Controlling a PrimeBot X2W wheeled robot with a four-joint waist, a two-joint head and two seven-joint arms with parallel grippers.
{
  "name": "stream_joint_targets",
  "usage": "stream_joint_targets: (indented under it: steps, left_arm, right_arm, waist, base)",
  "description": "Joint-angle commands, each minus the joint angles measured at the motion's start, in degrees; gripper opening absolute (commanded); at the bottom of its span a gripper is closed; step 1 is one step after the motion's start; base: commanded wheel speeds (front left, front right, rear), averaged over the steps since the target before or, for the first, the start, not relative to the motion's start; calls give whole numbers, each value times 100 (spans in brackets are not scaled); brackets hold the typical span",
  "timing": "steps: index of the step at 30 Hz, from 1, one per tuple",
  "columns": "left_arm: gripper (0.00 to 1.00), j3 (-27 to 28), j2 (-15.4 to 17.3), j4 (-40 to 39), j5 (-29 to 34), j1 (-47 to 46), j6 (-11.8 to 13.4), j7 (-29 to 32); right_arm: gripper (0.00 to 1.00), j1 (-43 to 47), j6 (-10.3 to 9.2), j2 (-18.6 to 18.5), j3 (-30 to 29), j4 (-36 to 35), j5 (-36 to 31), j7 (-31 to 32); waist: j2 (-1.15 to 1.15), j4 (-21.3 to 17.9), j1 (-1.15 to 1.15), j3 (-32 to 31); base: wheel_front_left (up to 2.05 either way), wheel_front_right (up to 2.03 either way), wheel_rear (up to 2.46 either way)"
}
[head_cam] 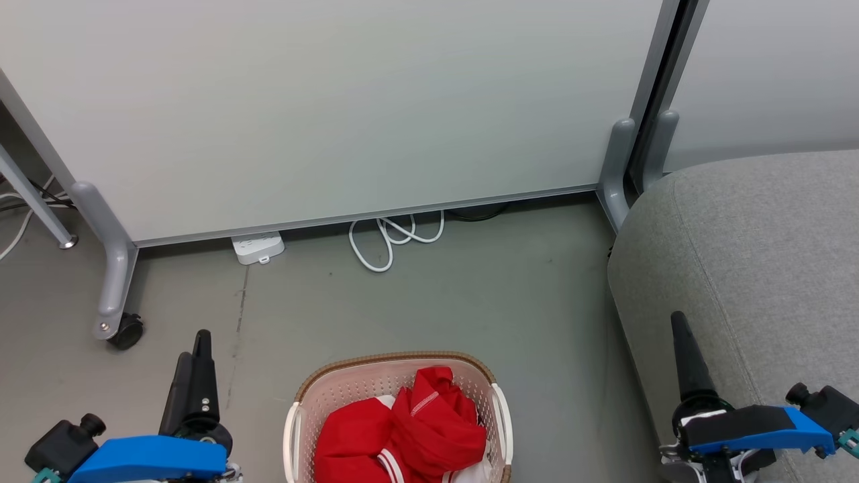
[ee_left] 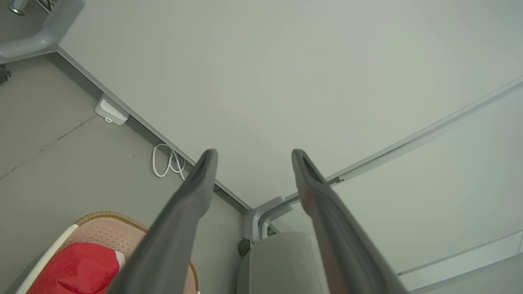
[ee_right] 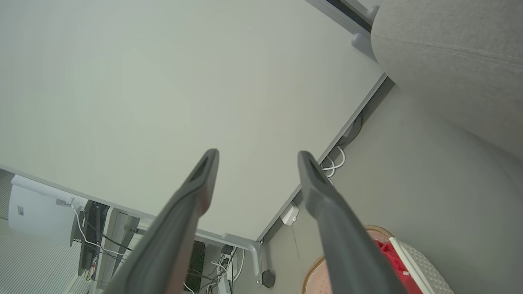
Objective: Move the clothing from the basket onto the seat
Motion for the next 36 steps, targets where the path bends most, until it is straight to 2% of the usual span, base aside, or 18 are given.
stream_joint_targets:
  steps: [1,19,36]
  left_arm:
    - [100,-42,65,-116,236,-170,21,-62]
    - [100,-428,79,-63,1902,-203,165,-392]
    - [100,-627,90,-47,2914,-214,252,-642]
  right_arm:
    - [100,-169,1,-20,48,-110,-218,-60]
    - [100,-226,1,-24,387,29,-1737,-395]
    - [100,-259,1,-27,553,115,-2739,-647]
  waist:
    - [0,1,0,1]
    - [0,17,0,16]
    - [0,30,0,37]
  base:
    - [0,0,0]
    - [0,0,0]
    - [0,0,0]
